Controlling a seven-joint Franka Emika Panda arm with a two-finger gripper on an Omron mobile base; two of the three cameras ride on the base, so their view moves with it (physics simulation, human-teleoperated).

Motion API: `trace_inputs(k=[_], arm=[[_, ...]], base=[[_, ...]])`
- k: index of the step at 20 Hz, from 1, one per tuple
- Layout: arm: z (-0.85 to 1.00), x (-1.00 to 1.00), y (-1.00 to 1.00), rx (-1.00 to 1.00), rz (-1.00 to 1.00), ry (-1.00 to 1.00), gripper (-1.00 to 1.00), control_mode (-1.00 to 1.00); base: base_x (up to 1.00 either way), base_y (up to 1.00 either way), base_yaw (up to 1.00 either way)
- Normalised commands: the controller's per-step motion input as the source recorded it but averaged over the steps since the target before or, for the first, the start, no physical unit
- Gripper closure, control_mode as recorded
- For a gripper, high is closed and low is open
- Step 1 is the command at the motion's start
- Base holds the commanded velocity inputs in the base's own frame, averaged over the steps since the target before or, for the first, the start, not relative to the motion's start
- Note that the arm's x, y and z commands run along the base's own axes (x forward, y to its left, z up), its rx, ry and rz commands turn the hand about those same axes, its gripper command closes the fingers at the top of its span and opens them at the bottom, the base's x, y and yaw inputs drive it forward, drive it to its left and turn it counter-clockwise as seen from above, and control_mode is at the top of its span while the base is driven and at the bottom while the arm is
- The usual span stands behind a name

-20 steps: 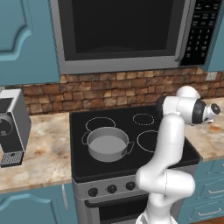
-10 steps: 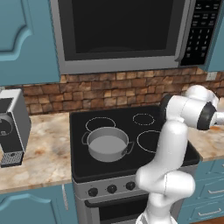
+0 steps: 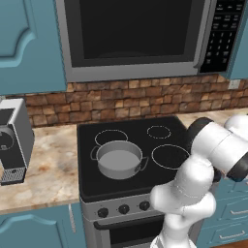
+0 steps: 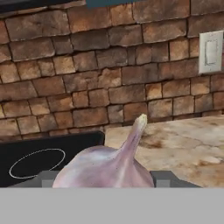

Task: Turn on the burner for the pot on the stove. Wait thirty seconds for the pot to heat up. Then add the garlic to the pot.

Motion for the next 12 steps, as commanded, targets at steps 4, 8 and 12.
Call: trace_inputs(k=[4, 8, 12], arm=[[1.00, -0.75, 0.67, -0.13, -0.07, 0.18, 1.00, -1.00], [0.80, -0.53, 0.73, -0.13, -0.07, 0.28, 1.00, -1.00], [0.75, -0.38, 0.47, -0.09, -0.09, 0.18, 1.00, -1.00]], base=[[0.00, 0.00, 0.00], [0.00, 0.00, 0.00], [0.00, 0.00, 0.00]])
